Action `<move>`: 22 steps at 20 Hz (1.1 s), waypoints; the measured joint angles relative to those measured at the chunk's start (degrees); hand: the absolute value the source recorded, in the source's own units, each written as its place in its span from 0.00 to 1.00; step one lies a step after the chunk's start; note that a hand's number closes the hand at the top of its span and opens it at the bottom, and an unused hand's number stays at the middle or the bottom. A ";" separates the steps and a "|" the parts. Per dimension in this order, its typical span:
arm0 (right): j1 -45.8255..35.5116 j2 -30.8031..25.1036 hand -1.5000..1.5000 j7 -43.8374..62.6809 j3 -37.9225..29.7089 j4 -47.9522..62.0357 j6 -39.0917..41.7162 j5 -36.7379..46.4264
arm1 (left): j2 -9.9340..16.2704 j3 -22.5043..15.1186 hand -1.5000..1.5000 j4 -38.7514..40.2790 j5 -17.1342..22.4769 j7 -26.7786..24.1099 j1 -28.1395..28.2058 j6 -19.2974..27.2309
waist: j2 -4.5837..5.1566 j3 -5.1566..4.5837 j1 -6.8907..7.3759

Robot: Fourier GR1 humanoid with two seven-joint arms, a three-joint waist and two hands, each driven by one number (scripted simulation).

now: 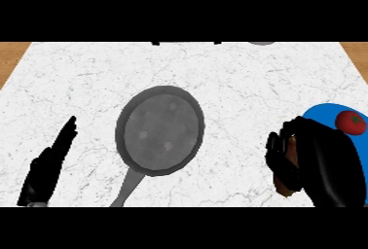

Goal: Pick the sweet potato from the plate and place it in the pan

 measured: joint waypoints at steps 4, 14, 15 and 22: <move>-4.99 6.11 1.00 1.56 1.14 -3.32 2.84 5.77 | -0.89 -0.82 0.50 0.27 -0.89 -0.29 -0.45 0.01 | 0.38 0.03 1.07; -20.31 28.31 1.00 -1.65 -3.92 17.95 3.24 7.58 | -1.59 -1.07 0.50 0.46 -1.42 -0.01 -1.88 -1.22 | 0.98 0.09 2.63; -21.58 30.15 1.00 -2.16 -4.96 20.86 2.65 7.39 | -1.74 -1.13 0.50 0.76 -1.52 -0.32 -1.80 -1.25 | 1.02 0.09 2.73; -28.95 35.80 1.00 -7.41 -7.96 44.05 -8.54 1.78 | -2.06 -0.92 0.50 2.26 -2.15 -0.29 -4.44 -1.52 | 1.41 0.12 3.73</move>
